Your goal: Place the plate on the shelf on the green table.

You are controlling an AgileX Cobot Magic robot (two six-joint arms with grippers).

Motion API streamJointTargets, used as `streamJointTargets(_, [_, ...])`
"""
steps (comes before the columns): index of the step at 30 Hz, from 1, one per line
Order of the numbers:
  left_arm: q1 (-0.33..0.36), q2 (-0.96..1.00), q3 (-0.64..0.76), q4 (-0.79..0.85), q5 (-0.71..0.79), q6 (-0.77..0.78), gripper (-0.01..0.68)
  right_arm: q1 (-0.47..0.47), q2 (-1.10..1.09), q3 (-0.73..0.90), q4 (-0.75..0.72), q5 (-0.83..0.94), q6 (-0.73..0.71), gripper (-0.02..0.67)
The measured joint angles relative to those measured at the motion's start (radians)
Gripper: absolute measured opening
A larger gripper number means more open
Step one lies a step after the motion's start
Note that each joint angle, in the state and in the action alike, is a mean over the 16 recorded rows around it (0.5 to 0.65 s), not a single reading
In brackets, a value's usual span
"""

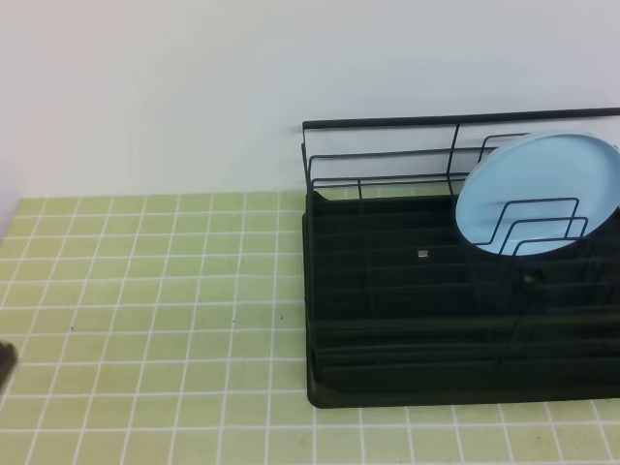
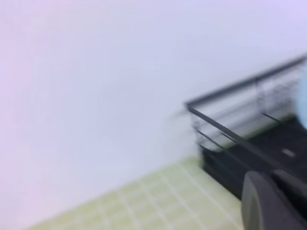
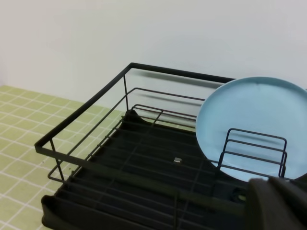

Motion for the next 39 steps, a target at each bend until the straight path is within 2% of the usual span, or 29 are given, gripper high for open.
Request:
streamJointTargets(5, [0.007, -0.041, 0.068, 0.115, -0.099, -0.161, -0.002, 0.000, 0.000, 0.000, 0.001, 0.002, 0.000, -0.003])
streamJointTargets(10, [0.007, -0.108, 0.172, 0.328, -0.148, -0.467, -0.002, 0.000, 0.000, 0.000, 0.003, 0.005, 0.000, -0.003])
streamJointTargets(16, [0.007, -0.216, 0.285, 0.602, -0.074, -0.845, -0.002, 0.000, 0.000, 0.000, 0.006, 0.011, 0.000, -0.004])
streamJointTargets(20, [0.007, -0.276, 0.334, 0.712, -0.016, -0.996, -0.001, 0.000, 0.001, 0.001, 0.008, 0.014, 0.000, -0.004])
streamJointTargets(27, [0.007, -0.310, 0.347, 0.754, 0.066, -1.047, -0.001, 0.000, 0.001, 0.001, 0.012, 0.015, 0.000, -0.004])
streamJointTargets(39, [0.007, -0.310, 0.347, 0.754, 0.060, -1.042, -0.001, 0.000, 0.002, 0.002, 0.014, 0.017, 0.000, -0.003])
